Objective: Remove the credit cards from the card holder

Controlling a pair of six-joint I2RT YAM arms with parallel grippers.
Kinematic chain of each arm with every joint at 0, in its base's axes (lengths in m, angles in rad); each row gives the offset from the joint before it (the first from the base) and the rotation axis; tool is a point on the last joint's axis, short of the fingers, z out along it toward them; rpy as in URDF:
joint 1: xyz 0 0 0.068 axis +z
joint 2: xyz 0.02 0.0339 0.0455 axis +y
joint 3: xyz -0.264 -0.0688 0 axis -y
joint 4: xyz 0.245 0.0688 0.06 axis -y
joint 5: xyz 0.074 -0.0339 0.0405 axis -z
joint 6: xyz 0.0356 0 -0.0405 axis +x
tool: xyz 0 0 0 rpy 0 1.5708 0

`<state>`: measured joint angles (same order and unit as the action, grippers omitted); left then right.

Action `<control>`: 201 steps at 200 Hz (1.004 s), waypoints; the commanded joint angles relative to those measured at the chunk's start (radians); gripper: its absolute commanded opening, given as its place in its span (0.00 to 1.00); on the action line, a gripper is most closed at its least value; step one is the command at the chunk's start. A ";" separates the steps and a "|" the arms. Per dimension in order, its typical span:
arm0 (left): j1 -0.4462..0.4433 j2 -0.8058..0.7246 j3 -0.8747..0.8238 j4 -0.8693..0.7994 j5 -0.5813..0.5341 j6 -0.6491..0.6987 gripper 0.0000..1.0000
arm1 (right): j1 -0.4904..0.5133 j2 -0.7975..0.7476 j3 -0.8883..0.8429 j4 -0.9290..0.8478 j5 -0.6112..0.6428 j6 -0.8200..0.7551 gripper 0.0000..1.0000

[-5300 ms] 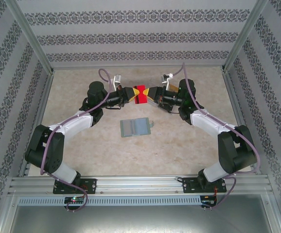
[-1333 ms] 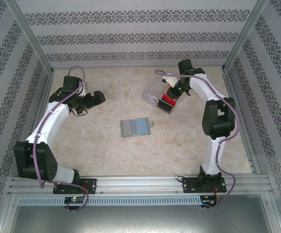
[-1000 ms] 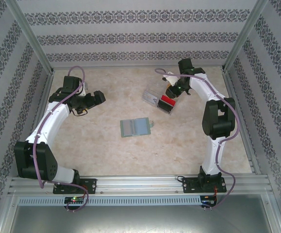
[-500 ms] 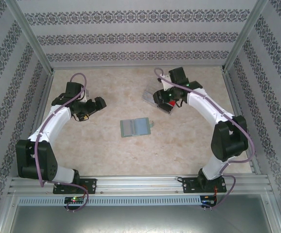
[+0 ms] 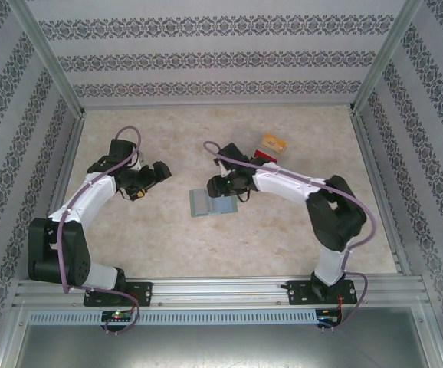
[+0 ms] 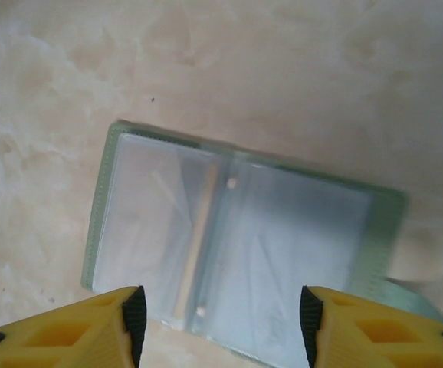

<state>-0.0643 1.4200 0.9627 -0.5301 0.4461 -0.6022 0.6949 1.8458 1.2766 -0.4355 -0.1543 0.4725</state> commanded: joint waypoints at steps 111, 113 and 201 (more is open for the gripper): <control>-0.095 0.087 -0.039 0.150 0.133 -0.102 0.96 | 0.041 0.208 0.087 -0.086 0.103 0.012 0.37; -0.098 0.089 -0.039 0.152 0.135 -0.104 0.96 | 0.041 0.209 0.087 -0.087 0.105 0.012 0.37; -0.225 0.226 -0.011 0.264 0.196 -0.153 0.59 | 0.034 0.231 0.063 -0.074 0.128 -0.013 0.30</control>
<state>-0.2489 1.6058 0.9264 -0.3180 0.6140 -0.7410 0.7418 2.0209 1.3621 -0.4778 -0.0631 0.4755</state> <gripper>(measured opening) 0.637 0.308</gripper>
